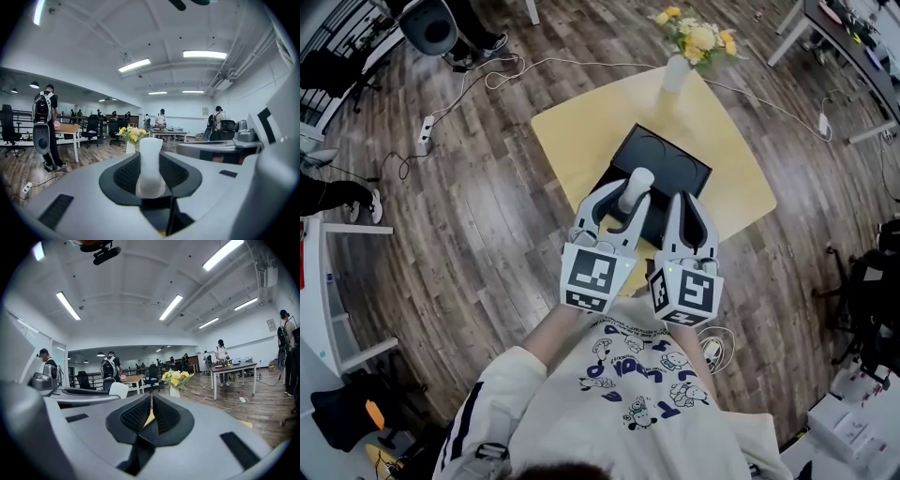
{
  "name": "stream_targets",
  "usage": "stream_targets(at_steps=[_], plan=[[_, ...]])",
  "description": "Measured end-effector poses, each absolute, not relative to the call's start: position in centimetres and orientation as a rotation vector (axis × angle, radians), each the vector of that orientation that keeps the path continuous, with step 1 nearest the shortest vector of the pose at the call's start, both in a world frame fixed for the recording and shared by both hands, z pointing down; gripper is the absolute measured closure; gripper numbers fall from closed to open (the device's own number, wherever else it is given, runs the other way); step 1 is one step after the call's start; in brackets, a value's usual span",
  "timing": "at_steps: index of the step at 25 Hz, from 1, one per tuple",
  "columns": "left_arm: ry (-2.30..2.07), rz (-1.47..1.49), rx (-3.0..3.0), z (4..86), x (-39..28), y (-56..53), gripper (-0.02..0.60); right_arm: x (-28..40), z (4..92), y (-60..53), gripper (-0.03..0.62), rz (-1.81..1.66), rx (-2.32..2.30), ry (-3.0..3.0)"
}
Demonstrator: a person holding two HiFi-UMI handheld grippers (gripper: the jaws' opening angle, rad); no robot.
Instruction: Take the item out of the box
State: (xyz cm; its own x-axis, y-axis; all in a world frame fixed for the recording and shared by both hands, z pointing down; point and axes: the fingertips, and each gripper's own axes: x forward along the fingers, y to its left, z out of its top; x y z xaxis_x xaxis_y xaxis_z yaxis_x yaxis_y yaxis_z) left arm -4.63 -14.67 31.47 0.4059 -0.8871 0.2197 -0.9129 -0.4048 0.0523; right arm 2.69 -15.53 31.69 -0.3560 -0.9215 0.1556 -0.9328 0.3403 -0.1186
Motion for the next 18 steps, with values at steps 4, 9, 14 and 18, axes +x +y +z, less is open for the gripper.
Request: stream_targets(at_steps=[4,9,14,18], plan=[[-1.626,0.209,2.498,30.99,-4.89,-14.52,0.451,2.28,31.55,-15.30,0.557,0.268,1.747,-2.516],[-1.632,0.200,2.501,30.81,-5.03,-14.55,0.451,2.04,31.40,-15.16,0.559,0.253,1.750,-2.513],[-1.637,0.194,2.499,30.83,-5.16,-14.66,0.451,2.22,31.30,-15.07,0.557,0.248,1.766,-2.506],[-1.650,0.187,2.501,30.50,-4.94,-14.72,0.451,2.62,31.21,-15.04,0.557,0.247,1.773,-2.499]])
